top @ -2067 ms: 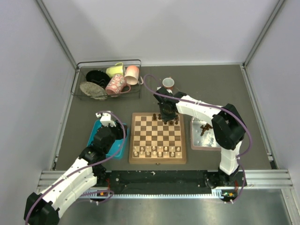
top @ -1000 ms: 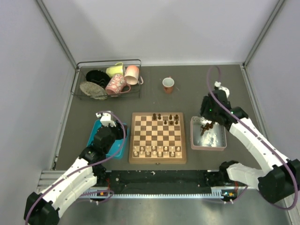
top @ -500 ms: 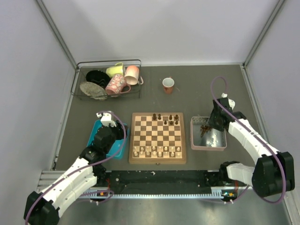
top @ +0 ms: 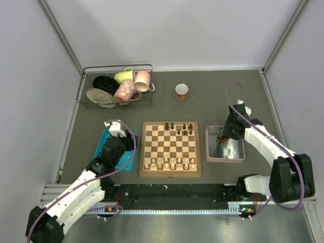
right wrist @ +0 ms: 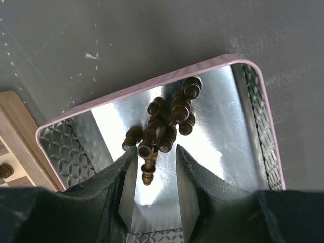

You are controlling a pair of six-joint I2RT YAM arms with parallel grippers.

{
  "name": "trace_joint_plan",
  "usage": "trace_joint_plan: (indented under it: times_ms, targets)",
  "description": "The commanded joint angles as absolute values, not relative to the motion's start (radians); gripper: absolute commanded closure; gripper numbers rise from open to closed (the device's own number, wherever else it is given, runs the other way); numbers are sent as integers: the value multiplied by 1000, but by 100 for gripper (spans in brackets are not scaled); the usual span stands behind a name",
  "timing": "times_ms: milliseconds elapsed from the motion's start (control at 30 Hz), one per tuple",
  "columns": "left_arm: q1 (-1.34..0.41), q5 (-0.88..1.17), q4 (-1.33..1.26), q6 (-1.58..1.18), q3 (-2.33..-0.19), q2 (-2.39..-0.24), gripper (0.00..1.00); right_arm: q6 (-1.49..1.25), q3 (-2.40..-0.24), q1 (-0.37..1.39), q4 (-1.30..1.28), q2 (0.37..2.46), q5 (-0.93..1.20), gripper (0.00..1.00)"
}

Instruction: Set up the chess pieces on the board

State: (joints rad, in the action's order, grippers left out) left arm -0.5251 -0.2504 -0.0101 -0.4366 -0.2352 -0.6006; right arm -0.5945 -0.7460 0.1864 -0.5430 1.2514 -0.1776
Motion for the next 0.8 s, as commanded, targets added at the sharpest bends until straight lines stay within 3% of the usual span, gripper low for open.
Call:
trace_joint_plan:
  times_ms: [0,767]
  targets:
    - [-523,-242,-74,-422,-230,-600,44,-580,-746,176,-489,1272,-141,65]
    - [-523,-239,-75,-422,-230,-600,44,-554,-779,176,-471,1348,-175,76]
